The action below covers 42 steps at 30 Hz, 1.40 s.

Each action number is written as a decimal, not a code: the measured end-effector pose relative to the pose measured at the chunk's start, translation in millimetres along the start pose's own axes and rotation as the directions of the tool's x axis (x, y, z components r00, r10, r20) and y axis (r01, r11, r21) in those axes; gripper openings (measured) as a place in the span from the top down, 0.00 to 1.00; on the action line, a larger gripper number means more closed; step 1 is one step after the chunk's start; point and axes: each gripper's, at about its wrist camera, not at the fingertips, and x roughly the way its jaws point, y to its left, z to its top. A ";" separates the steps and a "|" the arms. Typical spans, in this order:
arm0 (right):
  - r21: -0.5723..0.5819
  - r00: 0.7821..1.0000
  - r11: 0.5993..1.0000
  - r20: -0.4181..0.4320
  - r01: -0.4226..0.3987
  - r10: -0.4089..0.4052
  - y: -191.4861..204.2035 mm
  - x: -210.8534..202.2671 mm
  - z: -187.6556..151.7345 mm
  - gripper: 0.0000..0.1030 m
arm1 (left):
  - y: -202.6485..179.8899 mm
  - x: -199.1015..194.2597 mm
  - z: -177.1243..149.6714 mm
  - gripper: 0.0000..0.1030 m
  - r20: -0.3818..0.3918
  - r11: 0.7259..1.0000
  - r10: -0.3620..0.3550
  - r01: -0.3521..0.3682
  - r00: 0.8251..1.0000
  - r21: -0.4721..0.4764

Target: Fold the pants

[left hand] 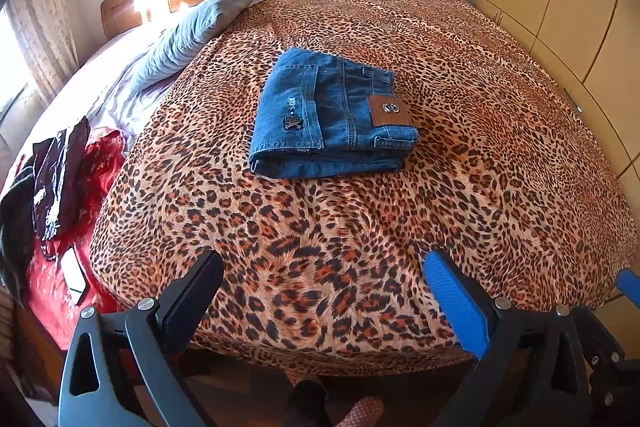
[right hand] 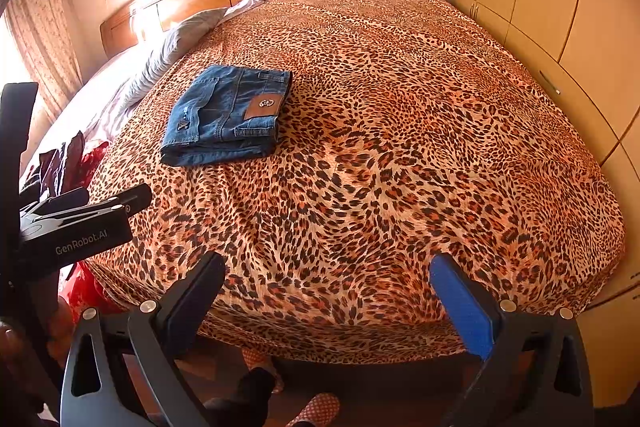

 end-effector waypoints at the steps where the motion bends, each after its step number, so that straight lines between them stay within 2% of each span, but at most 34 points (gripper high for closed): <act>1: 0.000 1.000 1.000 0.000 0.000 0.000 -0.2 -0.2 0.0 0.00 | 0.0 -0.1 -0.2 0.01 0.000 1.000 0.000 0.000 1.000 0.000; 42: -0.017 1.000 1.000 -0.010 0.006 -0.006 -2.8 3.9 0.8 0.00 | -1.2 6.7 3.1 0.01 -0.014 1.000 0.001 -0.001 1.000 -0.010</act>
